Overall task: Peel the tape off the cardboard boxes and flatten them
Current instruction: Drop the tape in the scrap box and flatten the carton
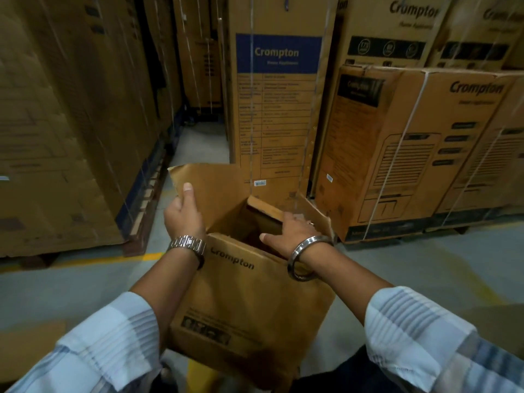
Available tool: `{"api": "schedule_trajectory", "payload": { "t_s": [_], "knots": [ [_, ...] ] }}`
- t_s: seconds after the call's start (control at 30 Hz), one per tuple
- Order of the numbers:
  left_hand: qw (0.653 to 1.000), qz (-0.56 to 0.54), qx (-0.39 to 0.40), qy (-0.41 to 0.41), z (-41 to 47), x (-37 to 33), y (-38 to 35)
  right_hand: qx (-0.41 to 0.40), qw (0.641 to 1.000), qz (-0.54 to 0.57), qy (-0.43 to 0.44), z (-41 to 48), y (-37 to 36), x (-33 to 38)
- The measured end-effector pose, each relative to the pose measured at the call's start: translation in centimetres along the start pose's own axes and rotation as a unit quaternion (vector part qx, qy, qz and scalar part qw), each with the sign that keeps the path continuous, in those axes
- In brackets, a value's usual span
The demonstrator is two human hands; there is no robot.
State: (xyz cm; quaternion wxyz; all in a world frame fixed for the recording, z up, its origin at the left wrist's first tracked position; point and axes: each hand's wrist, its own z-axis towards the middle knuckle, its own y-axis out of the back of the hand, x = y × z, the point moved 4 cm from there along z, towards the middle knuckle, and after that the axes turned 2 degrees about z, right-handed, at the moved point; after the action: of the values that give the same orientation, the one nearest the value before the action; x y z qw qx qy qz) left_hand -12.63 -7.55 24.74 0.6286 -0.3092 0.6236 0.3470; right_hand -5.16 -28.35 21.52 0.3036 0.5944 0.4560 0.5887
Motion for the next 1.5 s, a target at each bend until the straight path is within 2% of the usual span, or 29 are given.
{"api": "schedule_trajectory", "payload": {
  "t_s": [0.1,0.17,0.27,0.33,0.4,0.5,0.53,0.57,0.7,0.87,0.93,1.03,1.07,1.13,1.2,1.23,1.3,1.33,1.43,1.5],
  "knots": [
    [0.996,-0.083,0.023,0.002,-1.2,-1.7,-0.6,0.021,0.999,0.028,-0.025,0.0,0.4,-1.4],
    [0.99,-0.119,0.07,-0.024,-1.9,-2.5,-1.3,0.045,0.989,0.135,-0.04,-0.2,1.1,-1.9],
    [0.976,-0.132,0.146,-0.094,-3.6,-4.3,-2.3,0.038,0.944,0.322,-0.056,-0.1,2.4,-2.3],
    [0.965,-0.136,0.178,-0.134,-4.7,-5.7,-2.5,0.048,0.888,0.452,-0.067,-0.2,3.5,-2.0],
    [0.954,-0.141,0.21,-0.162,-5.5,-6.7,-2.6,0.061,0.795,0.599,-0.066,0.3,4.8,-1.7],
    [0.944,-0.145,0.239,-0.175,-6.0,-7.6,-2.5,0.063,0.658,0.746,-0.083,0.8,6.9,-1.6],
    [0.943,-0.147,0.244,-0.172,-6.0,-7.8,-2.4,0.055,0.625,0.773,-0.1,1.1,7.2,-2.0],
    [0.942,-0.152,0.25,-0.163,-5.9,-7.8,-2.3,0.045,0.61,0.783,-0.113,1.4,7.4,-2.4],
    [0.936,-0.19,0.287,-0.074,-5.1,-7.0,-2.2,0.003,0.625,0.773,-0.105,1.9,8.3,-3.6],
    [0.917,-0.226,0.327,0.027,-4.2,-5.5,-2.8,-0.047,0.613,0.785,-0.083,2.3,9.7,-3.4],
    [0.913,-0.224,0.338,0.046,-3.6,-4.8,-2.7,-0.078,0.605,0.789,-0.075,2.6,10.5,-3.4],
    [0.904,-0.235,0.354,0.041,-3.0,-4.2,-2.6,-0.123,0.619,0.773,-0.057,2.8,11.8,-3.1],
    [0.909,-0.222,0.352,0.032,-2.8,-4.0,-2.5,-0.132,0.621,0.771,-0.046,2.9,12.2,-2.9],
    [0.941,-0.134,0.312,-0.002,-1.7,-3.6,-2.1,-0.139,0.623,0.77,-0.02,3.1,12.6,-2.4],
    [0.969,0.015,0.241,-0.056,-0.2,-3.6,-1.5,-0.138,0.632,0.763,0.009,3.1,12.8,-1.7],
    [0.967,0.095,0.216,-0.097,0.3,-4.0,-1.4,-0.141,0.641,0.754,0.022,3.0,12.8,-1.3],
    [0.934,0.22,0.199,-0.197,0.3,-5.4,-1.7,-0.161,0.677,0.717,0.043,2.4,12.5,-0.3],
    [0.915,0.244,0.206,-0.245,0.0,-6.3,-2.2,-0.175,0.698,0.692,0.056,1.9,12.1,0.3],
    [0.873,0.213,0.277,-0.34,-2.7,-10.0,-4.2,-0.201,0.781,0.581,0.111,0.6,10.4,2.0],
    [0.858,0.186,0.338,-0.338,-4.5,-12.1,-5.8,-0.186,0.822,0.512,0.165,-0.7,9.0,3.1]
  ]
}}
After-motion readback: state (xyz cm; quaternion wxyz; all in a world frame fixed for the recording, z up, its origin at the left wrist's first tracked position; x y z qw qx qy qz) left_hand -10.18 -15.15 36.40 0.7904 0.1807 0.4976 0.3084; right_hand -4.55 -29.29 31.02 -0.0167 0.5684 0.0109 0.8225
